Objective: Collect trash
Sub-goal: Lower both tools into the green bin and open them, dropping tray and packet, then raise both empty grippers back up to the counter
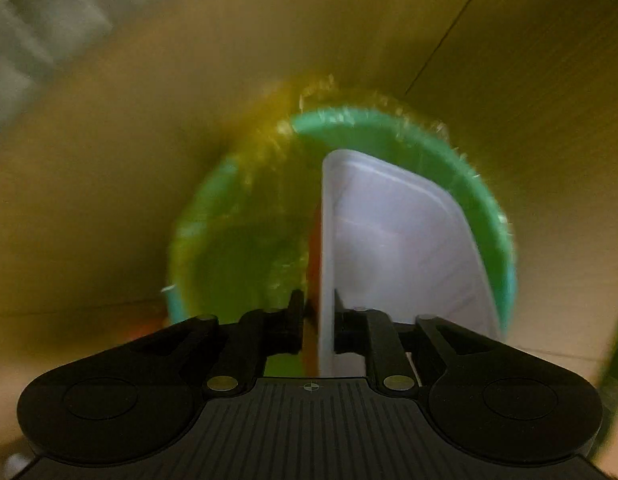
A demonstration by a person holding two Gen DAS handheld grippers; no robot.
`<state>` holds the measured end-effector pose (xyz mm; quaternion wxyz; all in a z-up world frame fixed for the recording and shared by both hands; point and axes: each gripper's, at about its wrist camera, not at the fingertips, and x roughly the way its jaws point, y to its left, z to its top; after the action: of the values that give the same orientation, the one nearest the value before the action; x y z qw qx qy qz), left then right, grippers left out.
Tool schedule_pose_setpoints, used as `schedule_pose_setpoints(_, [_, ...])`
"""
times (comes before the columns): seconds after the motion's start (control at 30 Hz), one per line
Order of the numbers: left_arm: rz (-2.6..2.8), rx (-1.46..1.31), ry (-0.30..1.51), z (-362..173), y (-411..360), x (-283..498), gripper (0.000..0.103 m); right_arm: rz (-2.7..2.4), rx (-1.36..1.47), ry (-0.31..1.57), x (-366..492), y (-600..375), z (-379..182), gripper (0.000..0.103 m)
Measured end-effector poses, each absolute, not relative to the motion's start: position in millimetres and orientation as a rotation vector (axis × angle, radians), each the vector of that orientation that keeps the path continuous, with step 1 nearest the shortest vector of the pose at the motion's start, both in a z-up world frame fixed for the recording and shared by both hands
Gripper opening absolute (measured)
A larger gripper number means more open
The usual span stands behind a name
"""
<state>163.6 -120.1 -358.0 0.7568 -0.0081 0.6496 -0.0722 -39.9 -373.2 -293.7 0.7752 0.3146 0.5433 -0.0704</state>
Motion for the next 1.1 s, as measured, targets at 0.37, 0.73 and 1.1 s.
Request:
schedule_pose_setpoints(0.37, [-0.228,-0.197,1.457,-392,-93,156,0.021,-0.131,0.528,1.236,-14,-351,-293,0.017])
schedule_pose_setpoints(0.73, [-0.287,-0.306,1.290,-258,-20,95,0.021,-0.029,0.619,1.215,94,-304,-290,0.025])
schedule_pose_setpoints(1.1, [-0.232,-0.355,1.132,-169,27,66,0.021,-0.010,0.501,1.204,83,-286,-243,0.042])
